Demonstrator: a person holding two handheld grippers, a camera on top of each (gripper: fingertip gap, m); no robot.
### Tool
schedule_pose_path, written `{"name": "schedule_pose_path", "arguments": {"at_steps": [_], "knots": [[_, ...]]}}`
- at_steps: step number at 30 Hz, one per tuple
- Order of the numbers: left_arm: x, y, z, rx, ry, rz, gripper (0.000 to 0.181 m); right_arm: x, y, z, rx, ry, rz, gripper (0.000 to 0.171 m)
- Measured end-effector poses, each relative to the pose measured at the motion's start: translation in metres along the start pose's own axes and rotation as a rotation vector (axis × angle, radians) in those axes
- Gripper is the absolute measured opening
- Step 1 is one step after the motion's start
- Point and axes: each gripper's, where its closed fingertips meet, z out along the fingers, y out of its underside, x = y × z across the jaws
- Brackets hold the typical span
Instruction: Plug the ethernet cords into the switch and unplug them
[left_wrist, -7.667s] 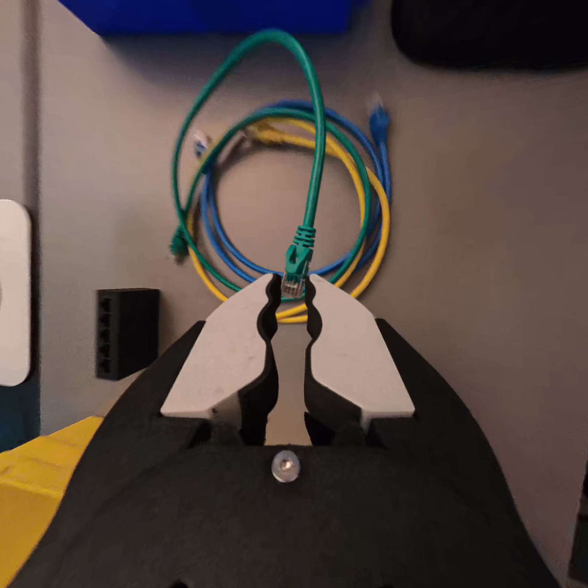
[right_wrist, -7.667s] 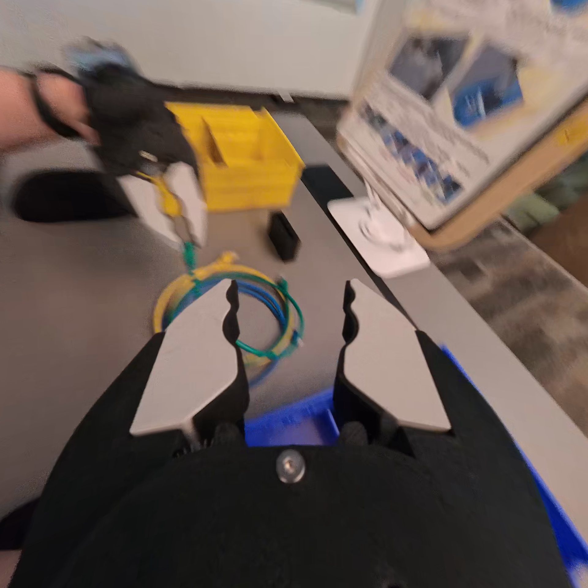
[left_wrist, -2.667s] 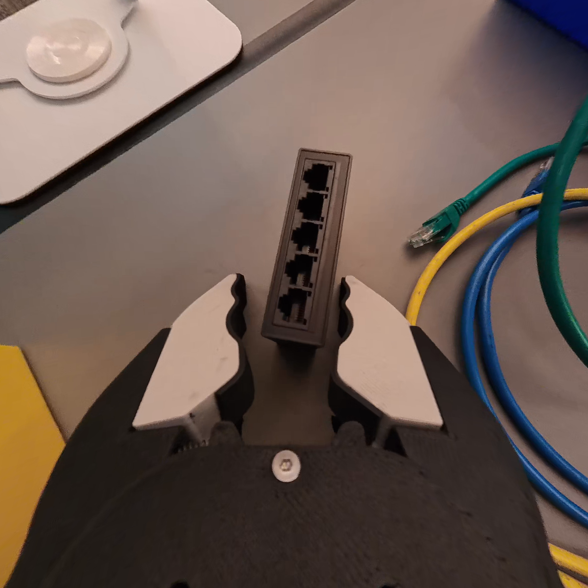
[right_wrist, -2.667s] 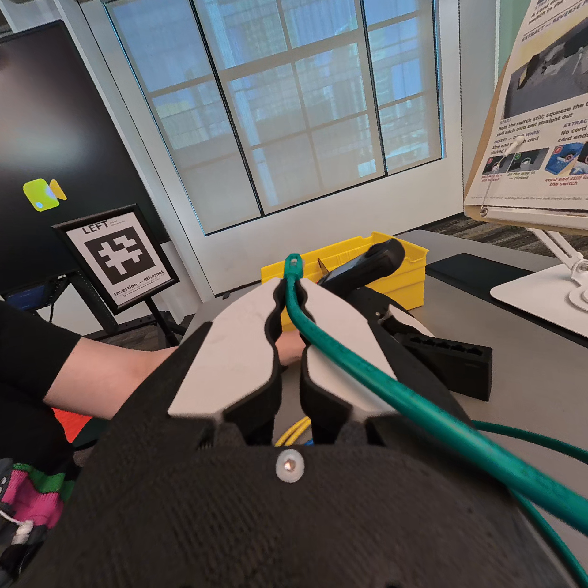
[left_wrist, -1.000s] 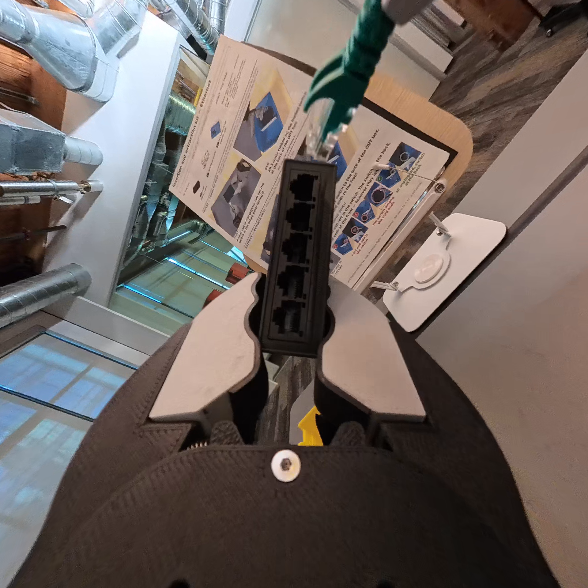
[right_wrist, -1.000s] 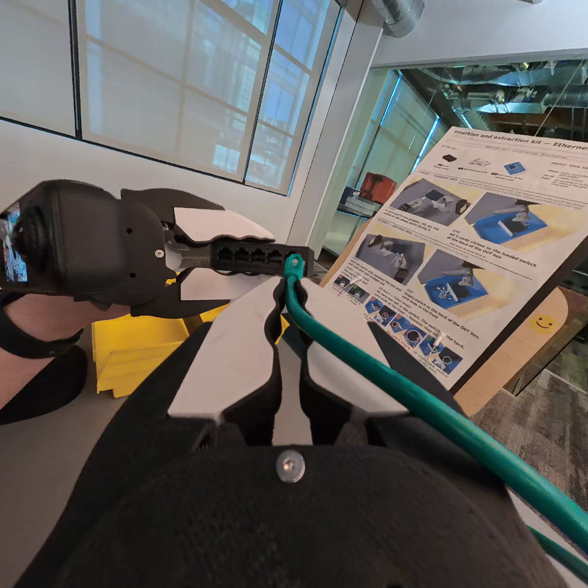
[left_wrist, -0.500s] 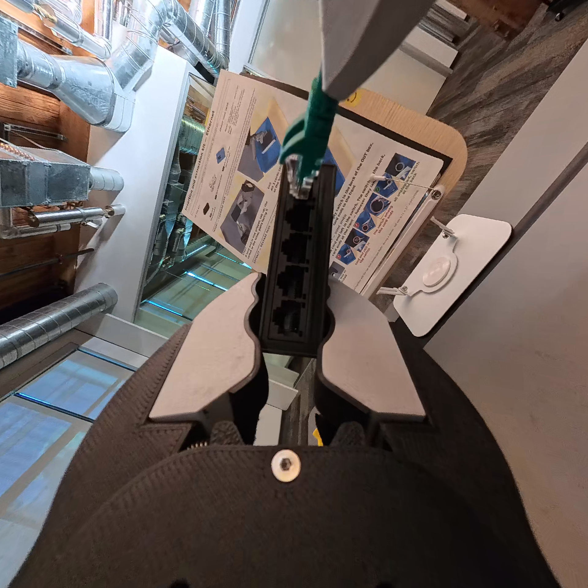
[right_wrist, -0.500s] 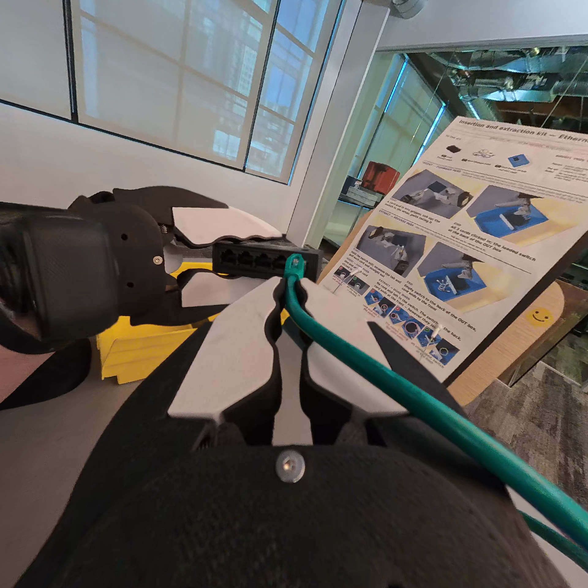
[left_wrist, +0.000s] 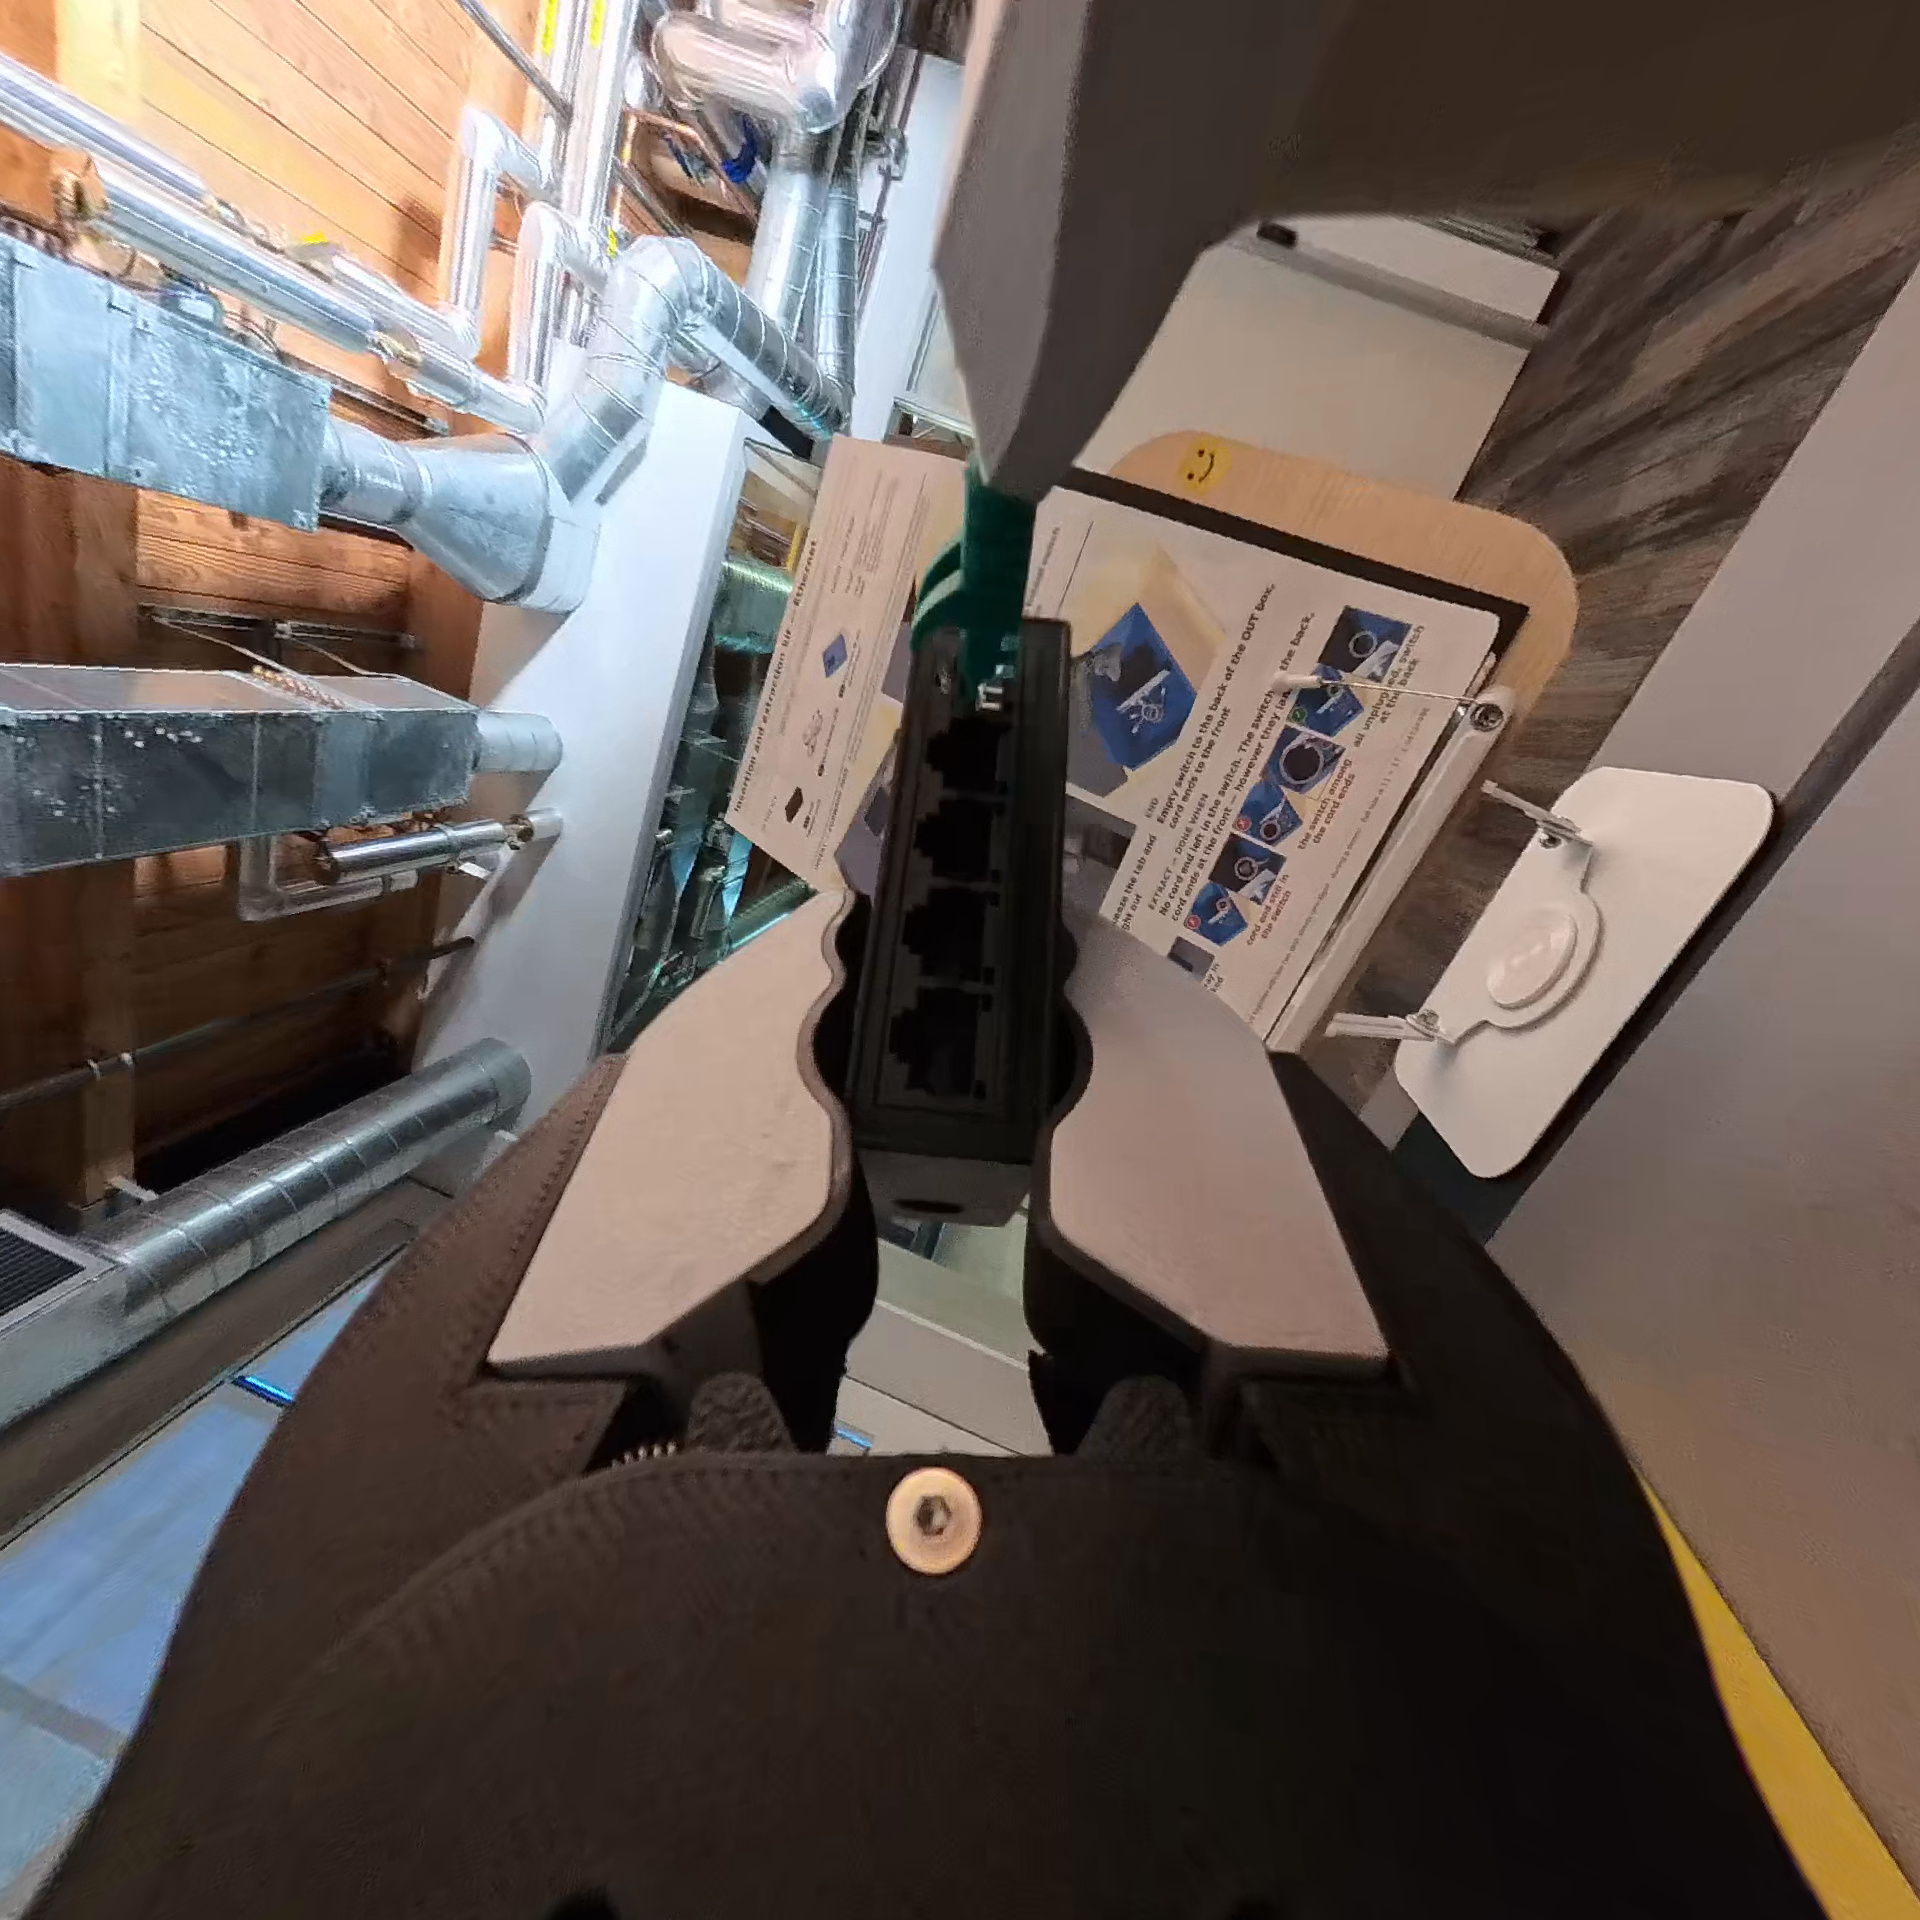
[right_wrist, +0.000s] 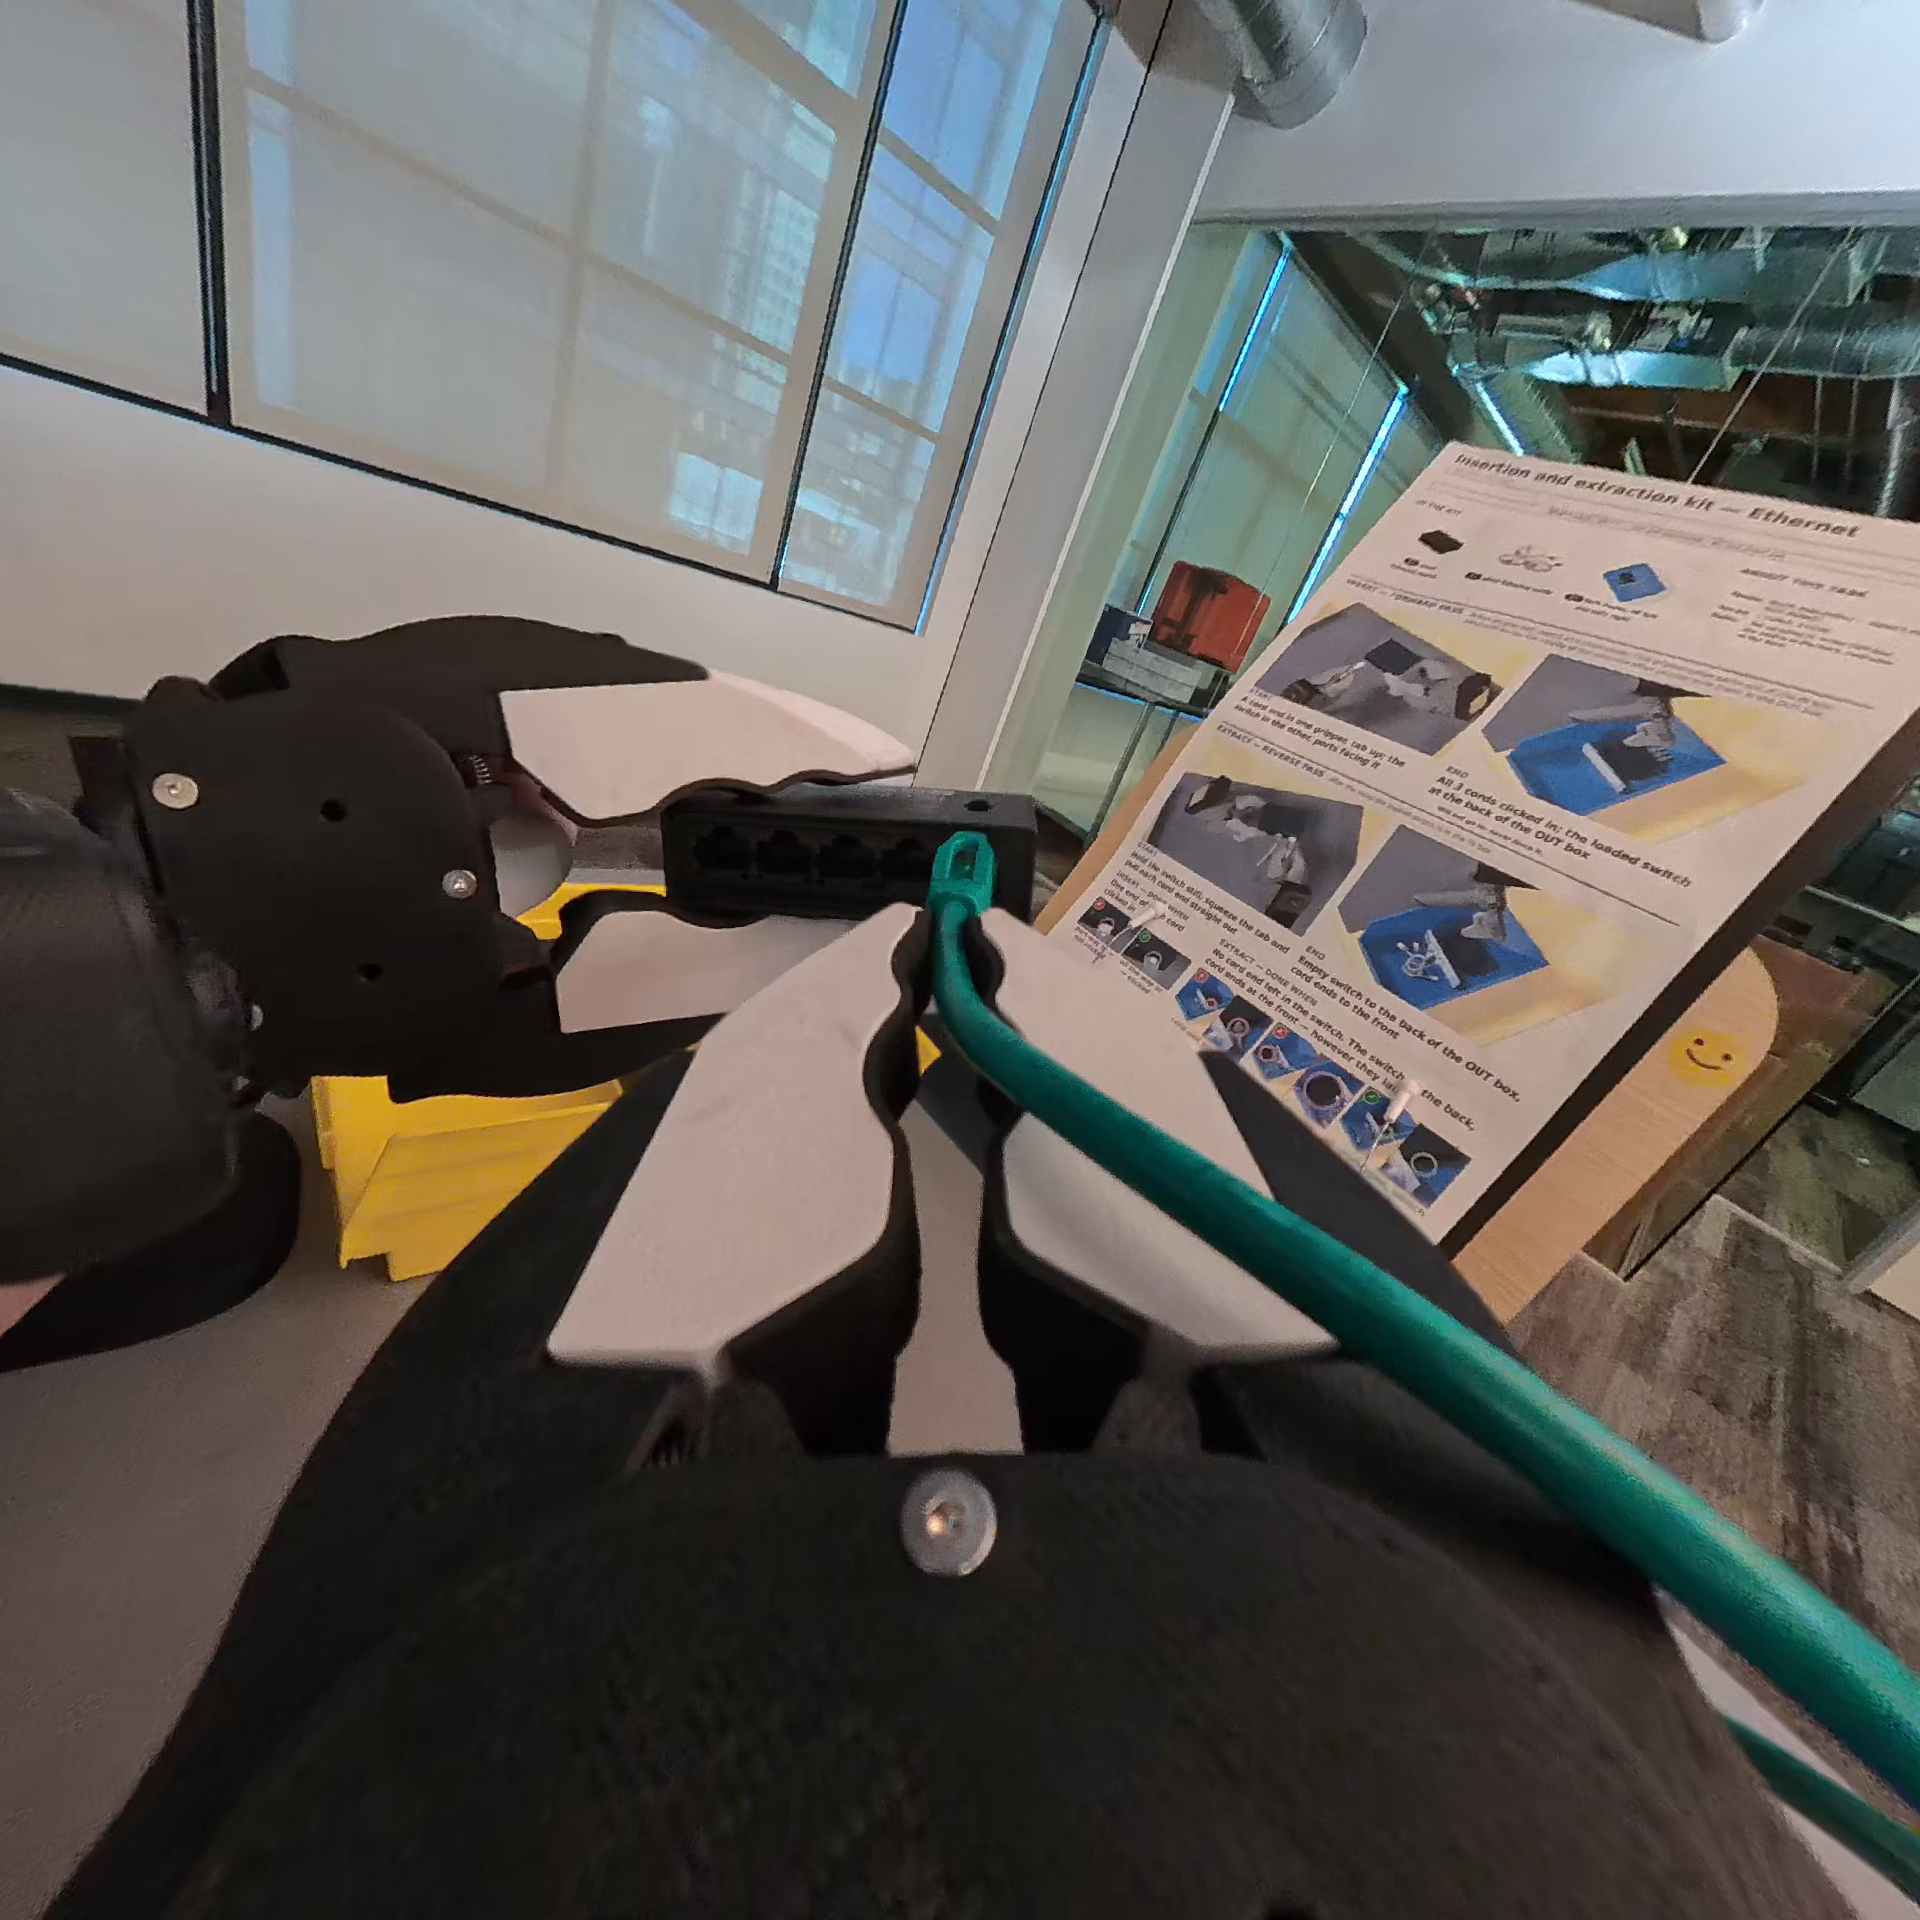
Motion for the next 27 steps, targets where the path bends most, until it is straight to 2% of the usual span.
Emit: {"name": "schedule_pose_path", "arguments": {"at_steps": [10,17,23,25,27], "knots": [[-0.017,-0.022,-0.012,0.105,-0.064,-0.149,0.031,-0.007,-0.026,-0.015,0.167,0.098,-0.180,0.006],[-0.026,-0.038,-0.024,0.191,-0.032,-0.249,0.054,-0.019,-0.040,-0.023,0.245,0.141,-0.286,0.006],[-0.016,-0.052,-0.034,0.310,0.208,-0.434,0.093,-0.017,-0.042,-0.027,0.243,0.185,-0.359,0.006],[-0.016,-0.054,-0.041,0.385,0.331,-0.579,0.094,-0.016,-0.043,-0.028,0.244,0.193,-0.378,0.006],[-0.024,-0.048,-0.042,0.427,0.450,-0.812,0.098,-0.017,-0.043,-0.028,0.248,0.200,-0.409,0.005]]}}
